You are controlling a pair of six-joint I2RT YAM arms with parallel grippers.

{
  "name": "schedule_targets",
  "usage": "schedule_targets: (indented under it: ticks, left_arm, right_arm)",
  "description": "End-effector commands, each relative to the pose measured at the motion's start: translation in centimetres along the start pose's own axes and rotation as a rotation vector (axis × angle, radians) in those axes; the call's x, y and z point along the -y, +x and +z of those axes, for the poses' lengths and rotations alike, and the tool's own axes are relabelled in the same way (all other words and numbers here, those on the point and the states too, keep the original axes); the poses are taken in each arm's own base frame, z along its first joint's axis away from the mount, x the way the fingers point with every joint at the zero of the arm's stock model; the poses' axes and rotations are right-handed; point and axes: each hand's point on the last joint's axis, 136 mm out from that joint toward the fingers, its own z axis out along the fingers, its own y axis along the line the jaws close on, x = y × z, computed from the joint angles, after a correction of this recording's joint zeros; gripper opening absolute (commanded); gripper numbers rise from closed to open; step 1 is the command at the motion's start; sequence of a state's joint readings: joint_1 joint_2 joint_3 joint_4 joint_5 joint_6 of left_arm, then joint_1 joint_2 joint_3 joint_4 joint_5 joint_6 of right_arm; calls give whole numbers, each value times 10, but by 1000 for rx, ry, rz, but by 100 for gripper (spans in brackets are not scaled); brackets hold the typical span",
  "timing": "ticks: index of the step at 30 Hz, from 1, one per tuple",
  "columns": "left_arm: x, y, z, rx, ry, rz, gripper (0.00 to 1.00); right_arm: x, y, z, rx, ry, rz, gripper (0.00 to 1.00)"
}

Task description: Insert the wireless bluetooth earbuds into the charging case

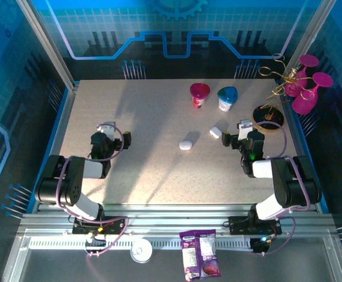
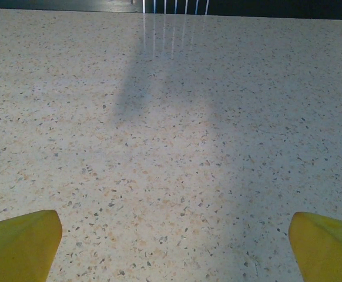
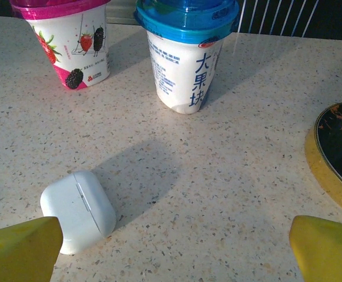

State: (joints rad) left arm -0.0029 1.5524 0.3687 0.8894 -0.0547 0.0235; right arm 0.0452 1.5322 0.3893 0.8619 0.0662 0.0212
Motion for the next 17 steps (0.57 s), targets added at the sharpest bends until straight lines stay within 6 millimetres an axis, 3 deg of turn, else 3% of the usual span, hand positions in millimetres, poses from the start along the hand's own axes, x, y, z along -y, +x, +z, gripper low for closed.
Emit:
schedule_targets:
  ticks: [1,17]
  left_arm:
    - [0,-16,2,48,10,-24,99]
    - [0,-15,2,46,10,-24,99]
  right_arm:
    - [1,-8,0,40,-3,-7,100]
    - [-1,-9,0,42,9,-21,100]
